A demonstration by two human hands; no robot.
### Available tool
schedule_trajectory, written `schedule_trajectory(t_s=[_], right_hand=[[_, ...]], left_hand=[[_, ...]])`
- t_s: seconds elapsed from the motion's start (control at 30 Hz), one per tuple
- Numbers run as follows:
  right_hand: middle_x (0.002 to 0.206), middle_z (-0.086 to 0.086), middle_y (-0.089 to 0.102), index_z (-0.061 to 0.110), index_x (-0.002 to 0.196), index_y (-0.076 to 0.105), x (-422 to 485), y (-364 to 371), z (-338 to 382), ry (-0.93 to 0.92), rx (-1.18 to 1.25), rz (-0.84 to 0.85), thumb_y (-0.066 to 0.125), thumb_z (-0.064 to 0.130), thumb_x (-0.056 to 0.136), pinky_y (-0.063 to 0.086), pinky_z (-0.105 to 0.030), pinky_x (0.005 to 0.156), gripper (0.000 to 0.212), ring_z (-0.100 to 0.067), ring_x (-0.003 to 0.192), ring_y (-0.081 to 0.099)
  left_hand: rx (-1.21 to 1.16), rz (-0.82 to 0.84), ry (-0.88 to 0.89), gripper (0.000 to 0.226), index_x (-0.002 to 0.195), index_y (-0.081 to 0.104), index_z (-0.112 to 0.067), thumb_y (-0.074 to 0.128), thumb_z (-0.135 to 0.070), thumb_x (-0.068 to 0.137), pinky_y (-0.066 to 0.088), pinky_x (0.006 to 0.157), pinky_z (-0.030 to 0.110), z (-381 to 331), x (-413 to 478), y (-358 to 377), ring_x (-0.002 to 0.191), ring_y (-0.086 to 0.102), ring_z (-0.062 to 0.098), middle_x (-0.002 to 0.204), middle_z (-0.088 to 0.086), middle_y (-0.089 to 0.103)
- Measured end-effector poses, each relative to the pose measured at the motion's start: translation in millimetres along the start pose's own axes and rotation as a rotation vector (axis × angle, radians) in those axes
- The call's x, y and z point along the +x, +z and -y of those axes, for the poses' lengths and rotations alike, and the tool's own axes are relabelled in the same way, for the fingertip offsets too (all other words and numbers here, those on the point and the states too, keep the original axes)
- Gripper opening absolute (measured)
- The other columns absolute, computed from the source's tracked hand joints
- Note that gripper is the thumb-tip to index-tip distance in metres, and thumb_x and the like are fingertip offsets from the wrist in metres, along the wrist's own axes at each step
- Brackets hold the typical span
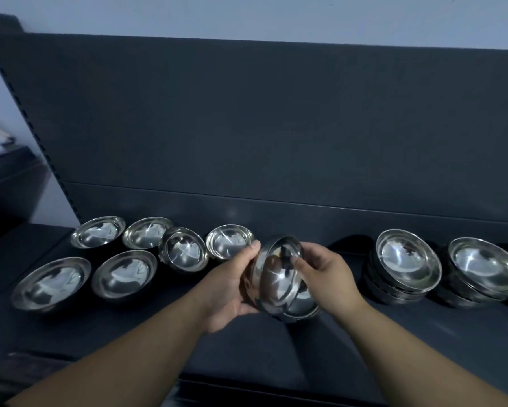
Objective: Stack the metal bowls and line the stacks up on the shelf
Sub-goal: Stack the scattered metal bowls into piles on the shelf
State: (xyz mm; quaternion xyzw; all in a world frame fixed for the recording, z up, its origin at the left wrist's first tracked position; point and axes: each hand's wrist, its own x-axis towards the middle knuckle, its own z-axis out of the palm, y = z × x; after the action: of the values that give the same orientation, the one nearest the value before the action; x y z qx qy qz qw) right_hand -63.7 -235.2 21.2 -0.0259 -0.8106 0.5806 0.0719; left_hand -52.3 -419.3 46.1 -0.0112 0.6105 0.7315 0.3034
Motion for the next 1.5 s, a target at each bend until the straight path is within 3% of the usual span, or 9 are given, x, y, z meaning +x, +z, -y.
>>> schedule_trajectory(t_s=[0.1,0.23,0.33,0.5,0.8,1.0,1.17,1.3,1.5], right_hand=[[0.074,0.013,0.075,0.031,0.08,0.075,6,3,-3,0.075,-0.08,-0.033,0.068,0.015,0.09,0.057,-0.033,0.078,0.019,-0.002,0.067,0.066],[0.066,0.017,0.072,0.035,0.072,0.073,10,7,-11,0.134,-0.19,-0.052,0.067,0.022,0.088,0.059,-0.033,0.076,0.021,-0.005,0.066,0.068],[0.064,0.01,0.072,0.029,0.072,0.072,13,7,-14,0.193,-0.198,-0.076,0.064,0.021,0.088,0.061,-0.037,0.07,0.019,-0.015,0.059,0.071],[0.071,0.004,0.074,0.021,0.087,0.075,14,1,-15,0.232,-0.259,-0.114,0.061,0.024,0.088,0.054,-0.025,0.054,0.014,-0.017,0.053,0.07],[0.074,0.0,0.073,0.02,0.084,0.074,12,-16,-31,0.32,-0.287,-0.23,0.063,0.024,0.082,0.061,-0.044,0.075,0.011,-0.024,0.068,0.072],[0.077,0.004,0.072,0.022,0.088,0.073,6,-19,-37,0.355,-0.33,-0.24,0.06,0.03,0.082,0.056,-0.031,0.065,0.016,-0.02,0.069,0.068],[0.074,0.002,0.071,0.022,0.08,0.074,7,-18,-38,0.352,-0.3,-0.263,0.062,0.028,0.081,0.06,-0.04,0.073,0.013,-0.023,0.07,0.068],[0.074,0.0,0.072,0.02,0.079,0.073,7,-19,-42,0.353,-0.283,-0.245,0.062,0.031,0.08,0.059,-0.039,0.076,0.015,-0.025,0.073,0.07],[0.075,-0.002,0.074,0.018,0.08,0.074,3,-19,-47,0.325,-0.148,-0.204,0.069,0.038,0.085,0.061,-0.037,0.074,0.021,-0.02,0.069,0.071]], left_hand=[[0.145,-0.233,0.109,0.047,0.112,0.068,-0.022,0.047,-0.059,0.092,0.05,0.099,0.044,4,5,-14,0.105,0.068,0.019,0.109,0.001,0.074],[0.856,-0.831,0.399,0.049,0.129,0.056,-0.014,0.063,-0.038,0.088,0.036,0.105,0.03,10,20,-71,0.123,0.052,0.019,0.132,0.003,0.058],[1.086,-0.927,0.371,0.056,0.135,0.049,-0.01,0.064,-0.026,0.084,0.031,0.11,0.037,7,30,-115,0.13,0.041,0.029,0.141,0.011,0.048],[1.226,-0.908,0.107,0.061,0.141,0.038,-0.007,0.058,-0.017,0.084,0.028,0.109,0.042,0,47,-152,0.13,0.038,0.037,0.142,0.02,0.042],[1.169,-0.872,0.1,0.055,0.136,0.047,-0.007,0.058,-0.001,0.082,0.037,0.103,0.043,-10,50,-165,0.124,0.046,0.04,0.132,0.024,0.052],[1.088,-0.94,0.173,0.05,0.13,0.053,-0.002,0.052,0.007,0.081,0.041,0.096,0.037,-14,40,-159,0.119,0.053,0.037,0.125,0.023,0.061],[0.969,-0.993,0.23,0.049,0.126,0.059,-0.01,0.05,0.003,0.079,0.044,0.088,0.035,-19,33,-162,0.108,0.059,0.035,0.114,0.015,0.068],[0.821,-1.012,0.287,0.038,0.116,0.064,-0.009,0.051,0.004,0.082,0.039,0.081,0.026,-25,25,-149,0.104,0.061,0.032,0.107,0.011,0.069],[0.378,-0.815,0.277,0.047,0.131,0.054,-0.005,0.06,-0.002,0.085,0.049,0.095,0.036,-14,31,-110,0.107,0.063,0.026,0.121,0.011,0.065]])
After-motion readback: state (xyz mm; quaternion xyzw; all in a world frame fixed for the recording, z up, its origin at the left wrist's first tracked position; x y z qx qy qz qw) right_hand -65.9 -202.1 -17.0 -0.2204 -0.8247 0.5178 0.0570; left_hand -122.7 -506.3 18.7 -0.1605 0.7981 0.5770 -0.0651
